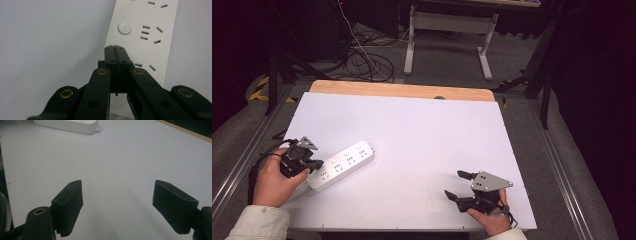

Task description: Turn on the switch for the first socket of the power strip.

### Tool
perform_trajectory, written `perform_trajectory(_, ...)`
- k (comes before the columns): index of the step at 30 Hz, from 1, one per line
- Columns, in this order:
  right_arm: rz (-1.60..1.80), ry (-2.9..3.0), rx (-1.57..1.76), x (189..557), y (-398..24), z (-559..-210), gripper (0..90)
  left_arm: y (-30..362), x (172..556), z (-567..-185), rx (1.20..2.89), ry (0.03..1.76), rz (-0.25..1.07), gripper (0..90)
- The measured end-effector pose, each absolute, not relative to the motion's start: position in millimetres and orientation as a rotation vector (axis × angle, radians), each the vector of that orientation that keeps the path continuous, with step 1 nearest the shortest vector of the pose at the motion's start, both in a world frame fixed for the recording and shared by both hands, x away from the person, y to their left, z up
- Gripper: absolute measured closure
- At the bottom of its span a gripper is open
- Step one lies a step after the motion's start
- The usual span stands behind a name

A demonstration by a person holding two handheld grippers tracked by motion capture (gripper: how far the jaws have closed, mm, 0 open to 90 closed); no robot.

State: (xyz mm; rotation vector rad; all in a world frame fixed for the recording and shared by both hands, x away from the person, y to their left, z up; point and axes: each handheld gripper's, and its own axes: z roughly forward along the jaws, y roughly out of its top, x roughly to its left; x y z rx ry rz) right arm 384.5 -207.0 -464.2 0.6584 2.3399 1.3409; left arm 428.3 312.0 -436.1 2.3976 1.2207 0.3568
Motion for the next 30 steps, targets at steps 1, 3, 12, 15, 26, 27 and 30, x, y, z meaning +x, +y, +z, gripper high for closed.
perform_trajectory(1,1.341,2.34,0.659,384.5,-207.0,-464.2,24.5,312.2,428.2,-436.5,2.393,1.224,0.356,90.0)
perform_trajectory(3,1.34,2.341,0.661,384.6,-206.9,-464.3,24.6,311.9,427.9,-436.8,2.392,1.224,0.355,90.0)
perform_trajectory(12,1.339,2.342,0.658,384.3,-206.8,-464.3,24.5,311.8,427.3,-438.2,2.388,1.233,0.366,90.0)
perform_trajectory(15,1.34,2.342,0.657,384.2,-207.1,-464.2,24.6,310.8,426.5,-438.7,2.387,1.239,0.371,90.0)
perform_trajectory(26,1.337,2.343,0.656,383.7,-206.3,-464.4,24.5,311.0,425.0,-440.5,2.372,1.246,0.379,90.0)
perform_trajectory(27,1.337,2.343,0.656,383.7,-206.3,-464.4,24.5,311.2,424.5,-440.9,2.367,1.246,0.386,90.0)
perform_trajectory(30,1.336,2.344,0.659,383.9,-206.1,-464.5,24.5,312.5,424.0,-441.9,2.352,1.246,0.376,90.0)
